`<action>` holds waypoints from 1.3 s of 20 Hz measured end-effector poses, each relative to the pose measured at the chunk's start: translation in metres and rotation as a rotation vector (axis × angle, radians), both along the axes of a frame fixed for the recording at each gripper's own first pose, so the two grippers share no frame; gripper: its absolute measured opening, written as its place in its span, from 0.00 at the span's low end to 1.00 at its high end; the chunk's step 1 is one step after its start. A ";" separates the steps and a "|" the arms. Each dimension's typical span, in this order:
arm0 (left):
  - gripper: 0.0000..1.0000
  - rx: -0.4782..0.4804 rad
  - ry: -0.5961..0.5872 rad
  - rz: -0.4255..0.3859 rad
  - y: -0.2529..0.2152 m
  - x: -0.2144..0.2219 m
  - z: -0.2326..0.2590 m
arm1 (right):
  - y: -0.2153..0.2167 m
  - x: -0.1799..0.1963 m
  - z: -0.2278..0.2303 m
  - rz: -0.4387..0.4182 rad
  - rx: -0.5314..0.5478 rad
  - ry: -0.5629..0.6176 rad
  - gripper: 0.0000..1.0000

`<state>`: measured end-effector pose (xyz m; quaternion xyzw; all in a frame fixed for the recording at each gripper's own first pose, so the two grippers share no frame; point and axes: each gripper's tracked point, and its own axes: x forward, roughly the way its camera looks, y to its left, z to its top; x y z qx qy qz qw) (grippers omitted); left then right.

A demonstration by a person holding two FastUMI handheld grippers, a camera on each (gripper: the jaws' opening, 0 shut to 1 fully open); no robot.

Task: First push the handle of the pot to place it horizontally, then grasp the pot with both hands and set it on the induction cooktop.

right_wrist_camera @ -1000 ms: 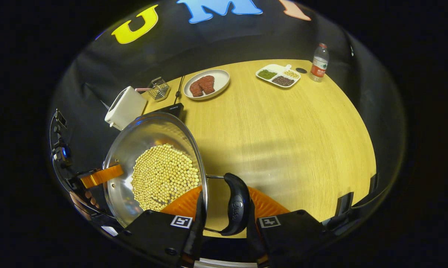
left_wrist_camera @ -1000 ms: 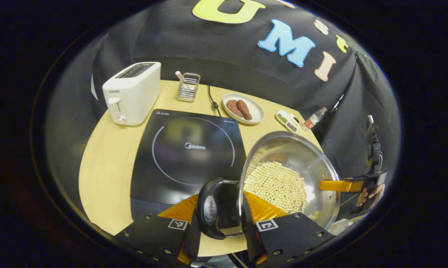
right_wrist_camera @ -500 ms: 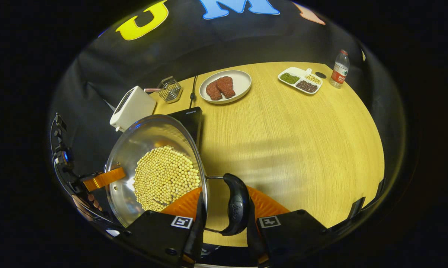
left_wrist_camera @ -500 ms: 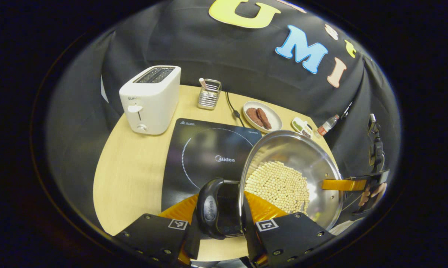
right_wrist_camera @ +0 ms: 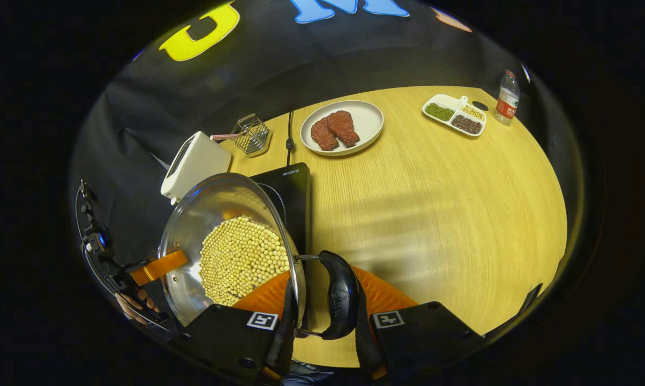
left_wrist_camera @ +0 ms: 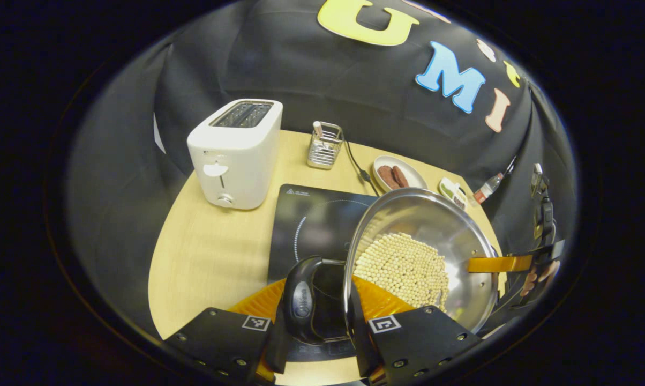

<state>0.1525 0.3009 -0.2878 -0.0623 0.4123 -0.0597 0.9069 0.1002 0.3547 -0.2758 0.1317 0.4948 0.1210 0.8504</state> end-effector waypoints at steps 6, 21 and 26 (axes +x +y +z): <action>0.55 -0.008 -0.022 0.017 0.025 0.030 -0.017 | 0.024 0.033 -0.011 0.021 -0.021 -0.041 0.46; 0.51 0.004 -0.010 0.025 0.050 0.067 -0.040 | 0.046 0.070 -0.031 0.046 -0.014 -0.038 0.49; 0.51 0.005 -0.021 0.010 0.053 0.077 -0.044 | 0.049 0.073 -0.034 0.042 -0.003 -0.025 0.46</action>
